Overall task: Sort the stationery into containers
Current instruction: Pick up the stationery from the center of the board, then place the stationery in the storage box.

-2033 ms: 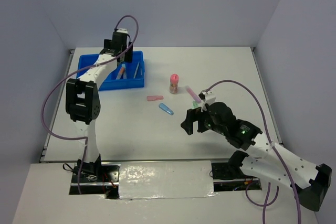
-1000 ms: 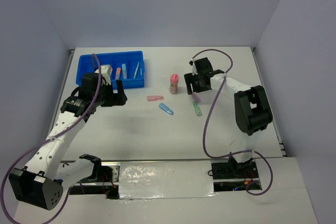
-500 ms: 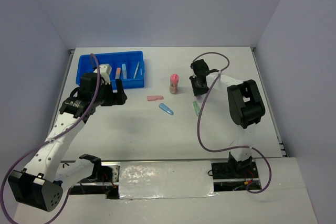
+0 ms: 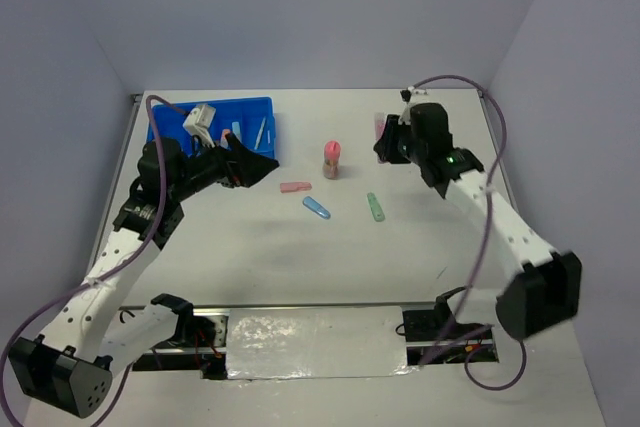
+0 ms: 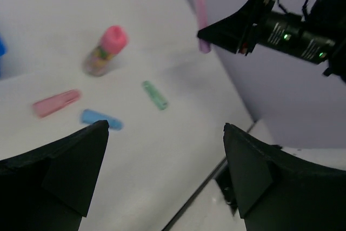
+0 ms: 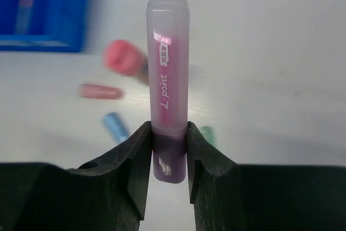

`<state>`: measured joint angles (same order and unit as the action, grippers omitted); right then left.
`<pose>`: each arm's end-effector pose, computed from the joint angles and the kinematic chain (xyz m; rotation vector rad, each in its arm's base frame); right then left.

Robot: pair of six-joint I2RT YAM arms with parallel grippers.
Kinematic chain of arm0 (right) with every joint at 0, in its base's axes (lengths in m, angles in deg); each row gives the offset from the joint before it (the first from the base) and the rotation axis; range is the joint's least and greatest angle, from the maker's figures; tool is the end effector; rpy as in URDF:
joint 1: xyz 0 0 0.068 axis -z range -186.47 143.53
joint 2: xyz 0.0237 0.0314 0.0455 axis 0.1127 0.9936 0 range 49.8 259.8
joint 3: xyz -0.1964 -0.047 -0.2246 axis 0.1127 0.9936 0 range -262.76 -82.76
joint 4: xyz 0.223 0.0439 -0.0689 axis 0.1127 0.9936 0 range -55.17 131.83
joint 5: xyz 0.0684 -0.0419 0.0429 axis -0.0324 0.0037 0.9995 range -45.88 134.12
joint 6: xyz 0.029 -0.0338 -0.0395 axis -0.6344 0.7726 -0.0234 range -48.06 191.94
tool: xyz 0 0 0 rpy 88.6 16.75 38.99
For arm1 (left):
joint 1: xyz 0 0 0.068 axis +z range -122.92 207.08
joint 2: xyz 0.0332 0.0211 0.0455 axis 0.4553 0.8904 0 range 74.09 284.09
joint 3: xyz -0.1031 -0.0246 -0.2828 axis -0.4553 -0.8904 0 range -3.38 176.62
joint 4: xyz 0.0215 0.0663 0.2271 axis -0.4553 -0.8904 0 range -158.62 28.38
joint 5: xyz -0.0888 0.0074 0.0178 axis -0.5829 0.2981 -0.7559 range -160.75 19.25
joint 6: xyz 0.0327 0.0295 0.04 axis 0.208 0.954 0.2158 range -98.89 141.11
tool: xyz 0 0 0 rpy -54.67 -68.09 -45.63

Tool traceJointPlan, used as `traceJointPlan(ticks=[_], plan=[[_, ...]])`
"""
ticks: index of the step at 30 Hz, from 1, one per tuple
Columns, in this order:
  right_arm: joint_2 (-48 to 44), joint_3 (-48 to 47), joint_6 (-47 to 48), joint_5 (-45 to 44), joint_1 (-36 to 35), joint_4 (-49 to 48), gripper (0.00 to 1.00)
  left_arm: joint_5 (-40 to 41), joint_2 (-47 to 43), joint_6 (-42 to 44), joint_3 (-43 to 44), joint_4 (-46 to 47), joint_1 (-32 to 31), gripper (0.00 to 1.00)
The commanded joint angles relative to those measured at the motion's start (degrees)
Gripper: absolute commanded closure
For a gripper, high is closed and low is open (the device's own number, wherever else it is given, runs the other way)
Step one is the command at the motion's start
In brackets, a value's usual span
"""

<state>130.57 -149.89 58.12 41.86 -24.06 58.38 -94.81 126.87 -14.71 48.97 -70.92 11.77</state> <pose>0.2806 0.0870 0.3393 -0.0514 2.2311 0.2575 0.1631 -0.0630 0.3869 -0.0022 1.8370 -1.0056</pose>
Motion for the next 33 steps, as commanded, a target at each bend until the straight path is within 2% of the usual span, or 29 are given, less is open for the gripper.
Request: traceJointPlan(ticks=[1,4,5,6,7,13,21,24,26,29,30,32,33], plan=[[-10.6,7.4,-7.4,16.7,-4.2,-7.4,1.0,-9.8,1.6,-14.3,-1.3,24.6,-3.3,0.01],[-18.0,11.7,-13.0,20.6,-9.1,-12.3,1.0,-7.2,6.3,-15.3,2.2,25.2,-8.7,0.01],[-21.5,12.2,-14.3,19.8,-12.7,-13.6,1.0,-5.1,8.3,-14.4,4.8,23.4,-11.4,0.01],[-21.5,12.1,-14.3,19.8,-12.7,-13.8,1.0,-5.0,9.2,-14.0,6.0,23.4,-12.5,0.01],[-22.6,11.7,-14.8,18.0,-16.2,-13.7,1.0,-3.2,10.0,-13.8,7.4,22.6,-14.1,0.01],[-23.4,9.0,-15.6,15.7,-22.9,-13.3,1.0,0.0,12.4,-13.9,8.4,21.6,-14.7,0.04],[-19.4,6.0,-14.9,13.2,-26.9,-13.4,1.0,-1.5,14.9,-14.7,7.6,22.0,-14.8,0.13],[-18.4,4.7,-14.7,13.1,-27.4,-14.0,1.0,-1.4,15.3,-14.2,7.5,21.3,-14.8,0.22],[-17.7,3.8,-14.7,13.3,-27.7,-14.2,1.0,-1.8,15.5,-13.9,7.4,21.4,-14.8,0.37],[-15.9,3.4,-14.1,14.6,-27.9,-15.2,1.0,-2.2,15.7,-12.5,8.1,21.4,-14.8,0.65],[-15.7,3.8,-14.0,15.0,-28.0,-15.9,0.82,-2.4,15.8,-12.2,9.0,20.9,-14.8,0.82],[-15.7,5.7,-13.2,16.1,-27.9,-18.6,0.46,-1.9,16.5,-8.0,10.9,18.6,-14.7,0.99],[-15.7,6.0,-12.7,15.7,-27.4,-18.5,0.01,0.0,16.7,-5.5,14.3,16.4,-14.7,1.0]])
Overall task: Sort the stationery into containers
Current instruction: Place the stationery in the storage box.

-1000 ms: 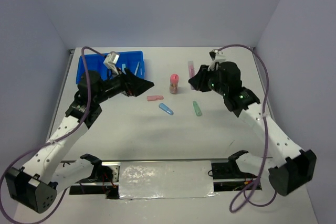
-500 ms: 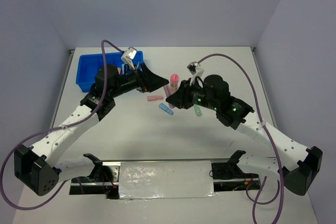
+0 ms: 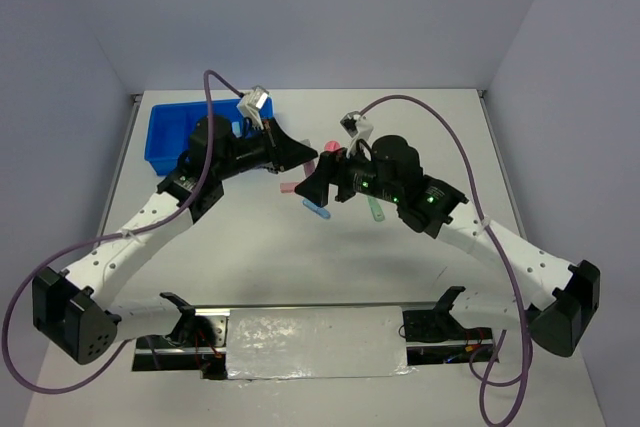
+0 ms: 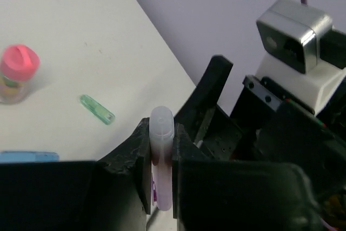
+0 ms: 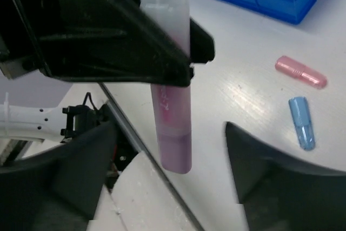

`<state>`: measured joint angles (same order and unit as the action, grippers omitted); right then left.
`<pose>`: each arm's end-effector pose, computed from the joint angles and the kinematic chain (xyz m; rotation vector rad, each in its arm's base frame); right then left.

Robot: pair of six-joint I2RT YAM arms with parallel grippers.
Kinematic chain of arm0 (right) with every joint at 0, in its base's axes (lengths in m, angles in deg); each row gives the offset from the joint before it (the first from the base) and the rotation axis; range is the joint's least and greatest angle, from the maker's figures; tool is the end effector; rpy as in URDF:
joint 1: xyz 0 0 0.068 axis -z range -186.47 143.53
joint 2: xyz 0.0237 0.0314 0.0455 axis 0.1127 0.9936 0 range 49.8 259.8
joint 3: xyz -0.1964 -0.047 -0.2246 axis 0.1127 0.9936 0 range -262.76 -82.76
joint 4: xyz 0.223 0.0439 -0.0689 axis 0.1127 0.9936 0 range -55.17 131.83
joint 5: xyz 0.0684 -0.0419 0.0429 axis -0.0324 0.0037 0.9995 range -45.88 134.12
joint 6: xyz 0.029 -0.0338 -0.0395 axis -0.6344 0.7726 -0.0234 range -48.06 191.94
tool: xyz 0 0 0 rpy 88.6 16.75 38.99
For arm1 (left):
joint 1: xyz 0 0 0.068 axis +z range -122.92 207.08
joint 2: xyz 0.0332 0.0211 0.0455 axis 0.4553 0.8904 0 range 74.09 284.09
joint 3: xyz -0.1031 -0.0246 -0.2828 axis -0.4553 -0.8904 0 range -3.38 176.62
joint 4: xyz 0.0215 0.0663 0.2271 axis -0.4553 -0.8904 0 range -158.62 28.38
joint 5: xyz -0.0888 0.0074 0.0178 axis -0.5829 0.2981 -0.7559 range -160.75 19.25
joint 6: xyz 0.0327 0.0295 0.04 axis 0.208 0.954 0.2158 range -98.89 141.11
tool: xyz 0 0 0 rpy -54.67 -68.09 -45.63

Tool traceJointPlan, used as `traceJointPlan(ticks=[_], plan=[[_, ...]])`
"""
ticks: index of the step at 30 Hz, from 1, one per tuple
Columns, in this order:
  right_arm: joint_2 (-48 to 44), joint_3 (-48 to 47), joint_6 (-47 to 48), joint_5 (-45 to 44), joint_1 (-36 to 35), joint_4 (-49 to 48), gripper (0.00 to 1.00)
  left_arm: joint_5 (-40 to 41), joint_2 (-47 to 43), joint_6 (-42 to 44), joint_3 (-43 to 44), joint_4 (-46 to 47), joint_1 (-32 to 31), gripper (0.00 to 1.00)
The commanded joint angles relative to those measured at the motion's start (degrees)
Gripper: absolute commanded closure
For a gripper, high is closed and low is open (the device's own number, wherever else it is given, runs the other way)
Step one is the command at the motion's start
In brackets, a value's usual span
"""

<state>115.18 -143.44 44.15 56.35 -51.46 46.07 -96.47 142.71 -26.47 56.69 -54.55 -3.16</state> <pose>0.1584 0.1713 0.3907 -0.4540 1.9330 1.0564 0.2080 -0.1431 0.4112 0.1206 1.7808 -1.3762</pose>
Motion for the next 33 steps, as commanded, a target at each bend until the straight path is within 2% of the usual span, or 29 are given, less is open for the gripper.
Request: traceJointPlan(ticks=[1,2,3,4,5,6,8,9,12,16,18,20,22,27,31,33], plan=[[-0.3,-0.7,2.6,-0.4,0.6,-2.1,0.0,3.5,1.4,13.9,8.5,-5.9,0.3,1.0],[-0.8,-0.7,2.8,-2.8,1.7,0.2,0.0,6.5,1.7,18.3,10.6,-10.0,0.3,1.0],[-1.4,0.6,3.0,-6.7,4.4,3.6,0.0,15.0,2.0,22.2,14.1,-16.3,0.4,1.0],[-2.4,2.0,2.8,-7.7,6.5,4.5,0.0,20.6,3.0,29.7,15.4,-19.0,0.4,1.0],[-5.1,3.6,2.8,-7.6,8.8,4.9,0.0,25.8,3.8,32.8,16.6,-20.9,0.7,1.0],[-6.6,7.0,2.9,-5.7,13.4,5.1,0.0,36.6,4.7,35.1,18.1,-21.8,2.1,1.0],[-10.2,9.9,3.9,-4.1,16.7,5.5,0.0,42.7,8.8,38.5,19.6,-23.2,5.5,1.0],[-13.3,11.5,4.4,-3.9,17.6,5.9,0.0,44.0,10.6,39.0,22.1,-23.3,10.2,1.0],[-17.7,12.0,7.2,-4.0,18.3,10.2,0.0,43.5,19.8,42.6,26.7,-21.0,16.2,1.0],[-21.2,13.3,8.9,-1.4,18.3,12.5,0.0,42.7,31.0,49.9,32.8,-19.3,18.8,1.0],[-22.9,14.1,9.7,-1.2,18.3,13.0,0.0,39.4,34.8,48.6,35.8,-19.9,20.9,1.0],[-24.1,14.1,10.3,-2.9,18.4,14.8,0.0,36.5,38.6,44.9,34.9,-18.1,22.2,1.0],[-24.8,14.1,10.6,-1.9,18.4,15.7,0.0,37.0,41.7,44.4,34.6,-14.6,22.3,1.0],[-26.7,14.9,11.4,1.1,18.3,16.6,0.0,37.5,47.3,42.7,37.0,-14.0,22.9,1.0],[-26.5,14.9,11.7,1.0,18.4,16.9,0.0,38.4,47.5,42.2,35.6,-12.3,23.5,0.91],[-26.4,14.9,11.6,1.6,18.3,16.4,0.0,38.2,47.7,42.1,35.7,-12.6,23.6,0.78]])
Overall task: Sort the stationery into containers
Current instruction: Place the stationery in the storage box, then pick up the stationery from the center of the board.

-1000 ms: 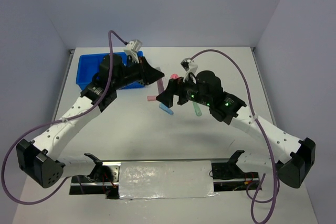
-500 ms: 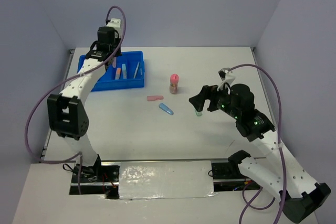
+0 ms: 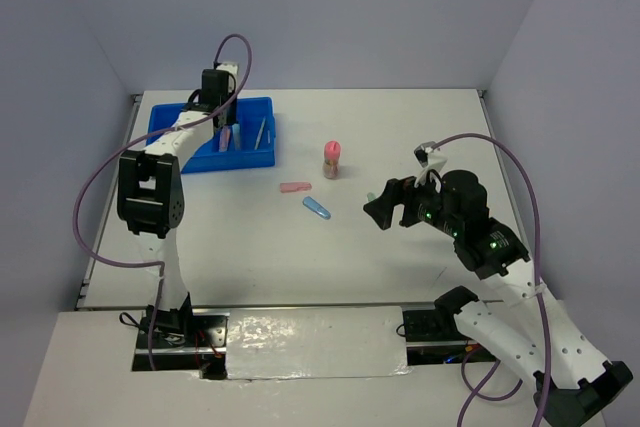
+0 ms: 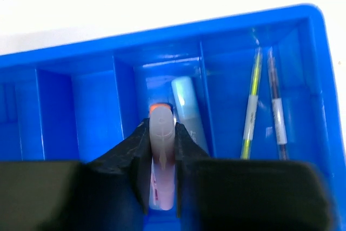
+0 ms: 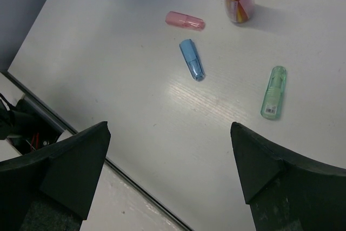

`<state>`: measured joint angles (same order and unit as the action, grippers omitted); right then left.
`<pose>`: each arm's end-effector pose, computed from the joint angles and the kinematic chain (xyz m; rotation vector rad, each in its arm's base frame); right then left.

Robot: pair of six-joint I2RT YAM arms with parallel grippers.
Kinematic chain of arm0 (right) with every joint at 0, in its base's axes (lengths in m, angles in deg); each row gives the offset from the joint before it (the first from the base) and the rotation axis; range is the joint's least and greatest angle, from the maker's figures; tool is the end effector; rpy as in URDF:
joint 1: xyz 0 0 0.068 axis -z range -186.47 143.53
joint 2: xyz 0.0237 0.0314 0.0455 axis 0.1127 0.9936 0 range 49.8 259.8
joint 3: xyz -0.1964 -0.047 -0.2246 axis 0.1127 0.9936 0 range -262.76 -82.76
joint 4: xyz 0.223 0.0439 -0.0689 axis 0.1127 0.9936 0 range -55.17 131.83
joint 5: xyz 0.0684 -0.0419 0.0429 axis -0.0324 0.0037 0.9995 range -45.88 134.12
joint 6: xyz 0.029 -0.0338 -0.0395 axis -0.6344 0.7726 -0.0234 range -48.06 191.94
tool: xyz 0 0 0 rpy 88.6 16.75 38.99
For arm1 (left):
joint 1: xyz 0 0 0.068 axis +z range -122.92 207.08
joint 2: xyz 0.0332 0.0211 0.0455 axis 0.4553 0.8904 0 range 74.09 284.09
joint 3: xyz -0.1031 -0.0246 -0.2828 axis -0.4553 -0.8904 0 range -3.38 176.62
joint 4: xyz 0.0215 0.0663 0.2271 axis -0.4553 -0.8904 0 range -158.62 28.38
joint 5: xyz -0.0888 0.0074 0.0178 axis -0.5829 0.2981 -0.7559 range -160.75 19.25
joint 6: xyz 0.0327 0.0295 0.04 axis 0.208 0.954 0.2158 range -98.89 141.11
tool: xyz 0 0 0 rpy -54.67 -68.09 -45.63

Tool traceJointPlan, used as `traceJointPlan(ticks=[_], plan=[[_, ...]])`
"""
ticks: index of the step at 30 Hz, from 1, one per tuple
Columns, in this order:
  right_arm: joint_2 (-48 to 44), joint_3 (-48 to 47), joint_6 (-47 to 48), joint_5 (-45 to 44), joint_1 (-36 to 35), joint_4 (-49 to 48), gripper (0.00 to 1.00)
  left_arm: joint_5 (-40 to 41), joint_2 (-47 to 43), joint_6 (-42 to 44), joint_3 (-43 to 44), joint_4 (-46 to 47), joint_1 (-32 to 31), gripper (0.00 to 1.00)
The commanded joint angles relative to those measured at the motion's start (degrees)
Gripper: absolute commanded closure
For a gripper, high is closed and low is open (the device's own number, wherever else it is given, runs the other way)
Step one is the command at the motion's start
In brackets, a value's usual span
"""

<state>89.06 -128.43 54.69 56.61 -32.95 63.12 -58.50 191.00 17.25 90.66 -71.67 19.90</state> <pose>0.0958 0.0581 0.3403 -0.3093 1.9881 0.7089 0.4737 -0.0503 0.2825 -0.0625 2.1317 0.1161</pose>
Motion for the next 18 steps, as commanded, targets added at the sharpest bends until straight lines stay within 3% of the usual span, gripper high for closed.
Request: traceJointPlan(ticks=[1,2,4,5,10,12,18], plan=[[-0.1,-0.2,1.1,1.7,-0.2,-0.6,0.0,0.1,-0.6,-1.7,1.9,4.2,0.6,0.7],[0.0,-0.3,1.1,1.7,-0.2,-0.6,0.0,0.4,-0.7,-1.9,1.8,3.8,0.6,0.5],[0.1,-0.6,1.0,1.4,-0.2,-0.3,0.0,1.9,-1.6,-3.3,1.1,3.4,0.6,0.23],[-0.1,-0.6,1.0,1.4,-0.2,-0.3,0.0,2.8,-2.0,-4.1,1.1,2.8,0.6,0.01],[-0.9,-1.0,0.8,1.1,-0.2,0.2,0.0,5.1,-6.4,-10.5,6.2,-5.8,0.1,0.01],[-1.4,-1.1,0.8,1.0,-0.2,0.1,0.0,3.7,-12.2,-14.4,5.4,-9.1,-0.8,0.01],[-2.6,-0.4,0.6,3.4,-0.2,-0.7,0.0,-2.8,-27.3,-10.9,-6.9,-9.4,-14.0,0.01]])
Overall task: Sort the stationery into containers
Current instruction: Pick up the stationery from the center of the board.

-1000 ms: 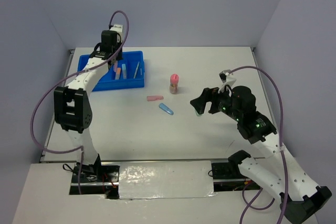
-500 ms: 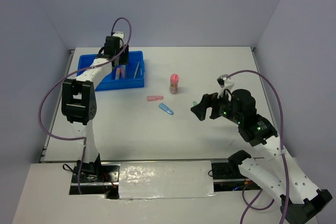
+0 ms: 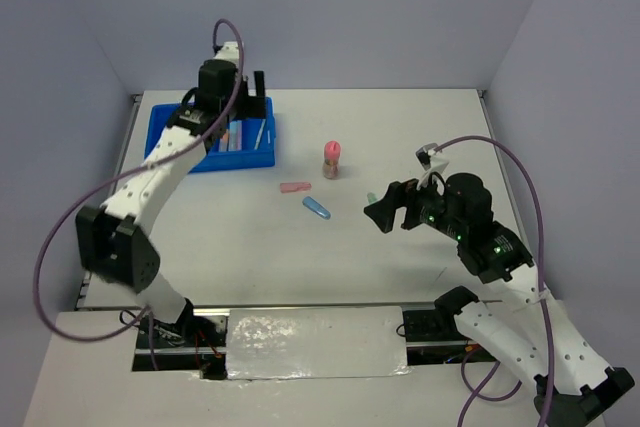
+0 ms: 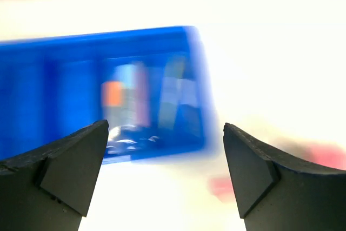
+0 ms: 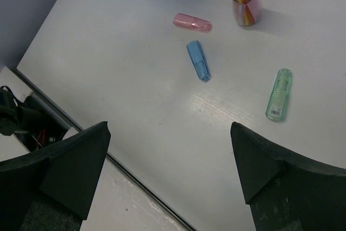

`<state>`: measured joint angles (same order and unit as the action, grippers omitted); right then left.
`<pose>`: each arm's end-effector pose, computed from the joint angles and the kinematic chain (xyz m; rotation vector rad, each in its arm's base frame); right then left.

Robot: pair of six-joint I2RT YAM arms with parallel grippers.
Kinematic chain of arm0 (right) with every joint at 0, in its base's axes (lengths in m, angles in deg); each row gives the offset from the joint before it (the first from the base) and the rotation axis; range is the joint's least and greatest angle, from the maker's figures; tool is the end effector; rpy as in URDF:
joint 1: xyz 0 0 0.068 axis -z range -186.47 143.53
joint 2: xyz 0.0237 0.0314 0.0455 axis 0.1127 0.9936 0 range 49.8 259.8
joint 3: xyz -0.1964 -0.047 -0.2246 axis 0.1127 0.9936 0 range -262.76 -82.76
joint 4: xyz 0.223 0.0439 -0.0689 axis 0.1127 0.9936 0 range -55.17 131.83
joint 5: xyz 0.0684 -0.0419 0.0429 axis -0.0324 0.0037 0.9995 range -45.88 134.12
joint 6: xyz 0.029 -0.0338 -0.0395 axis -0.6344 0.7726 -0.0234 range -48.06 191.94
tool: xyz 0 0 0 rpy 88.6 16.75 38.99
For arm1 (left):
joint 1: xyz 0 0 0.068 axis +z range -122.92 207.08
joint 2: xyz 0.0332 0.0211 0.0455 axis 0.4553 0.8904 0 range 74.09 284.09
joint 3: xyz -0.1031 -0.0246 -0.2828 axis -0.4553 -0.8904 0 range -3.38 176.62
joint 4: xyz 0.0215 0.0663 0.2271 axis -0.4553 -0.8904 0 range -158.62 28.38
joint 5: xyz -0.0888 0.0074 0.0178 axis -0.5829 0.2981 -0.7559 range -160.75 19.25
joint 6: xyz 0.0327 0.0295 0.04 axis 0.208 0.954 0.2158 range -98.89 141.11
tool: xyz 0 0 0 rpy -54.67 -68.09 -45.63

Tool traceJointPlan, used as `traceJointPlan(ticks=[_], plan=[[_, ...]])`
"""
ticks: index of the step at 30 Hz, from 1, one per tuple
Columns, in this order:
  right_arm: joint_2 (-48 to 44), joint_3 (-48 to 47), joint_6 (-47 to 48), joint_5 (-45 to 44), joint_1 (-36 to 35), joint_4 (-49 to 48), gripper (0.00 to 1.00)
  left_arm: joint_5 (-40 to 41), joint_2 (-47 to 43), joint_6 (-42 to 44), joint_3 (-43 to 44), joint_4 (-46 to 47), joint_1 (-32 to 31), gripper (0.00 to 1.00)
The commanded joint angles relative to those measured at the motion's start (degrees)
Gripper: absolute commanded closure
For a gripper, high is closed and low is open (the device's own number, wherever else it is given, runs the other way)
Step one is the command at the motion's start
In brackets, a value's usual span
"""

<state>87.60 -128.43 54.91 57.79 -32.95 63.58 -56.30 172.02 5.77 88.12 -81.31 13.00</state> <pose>0.0898 0.0561 0.3418 -0.3274 1.9688 0.7292 0.3804 -0.0841 0.3888 -0.1806 2.0036 -0.0716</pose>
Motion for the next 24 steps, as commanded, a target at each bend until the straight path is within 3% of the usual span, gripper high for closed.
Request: traceJointPlan(ticks=[1,4,7,13,18,21,23,24], plan=[[-1.3,0.0,0.2,3.0,-0.2,-1.5,0.0,-7.8,-9.5,0.8,-9.0,1.0,-9.0,0.01],[-2.2,1.5,-0.6,6.1,-0.2,-2.9,0.0,-14.0,-11.6,0.0,-14.5,3.3,-12.4,0.01],[-3.1,2.1,-1.7,7.9,-0.2,-3.4,0.0,-12.6,-9.6,-0.8,-15.2,2.5,-15.1,0.01],[-5.5,4.2,-3.6,9.0,-0.3,-4.6,0.0,-2.6,-0.1,-28.4,-10.9,-10.3,-15.5,0.01],[-6.2,4.4,-4.3,9.6,-0.3,-4.3,0.0,2.1,0.0,-39.1,-14.3,-7.8,-16.8,0.01],[-7.3,4.7,-3.9,9.4,-0.3,-3.4,0.0,-1.3,2.8,-35.0,-11.9,-4.8,-16.8,0.01],[-7.7,4.7,-3.6,9.1,-0.3,-2.6,0.0,-4.2,5.9,-25.4,-8.7,-2.0,-16.9,0.01],[-7.8,4.7,-3.2,9.0,-0.2,-2.2,0.0,-10.0,8.4,-15.6,-7.8,-0.6,-16.8,0.01]])
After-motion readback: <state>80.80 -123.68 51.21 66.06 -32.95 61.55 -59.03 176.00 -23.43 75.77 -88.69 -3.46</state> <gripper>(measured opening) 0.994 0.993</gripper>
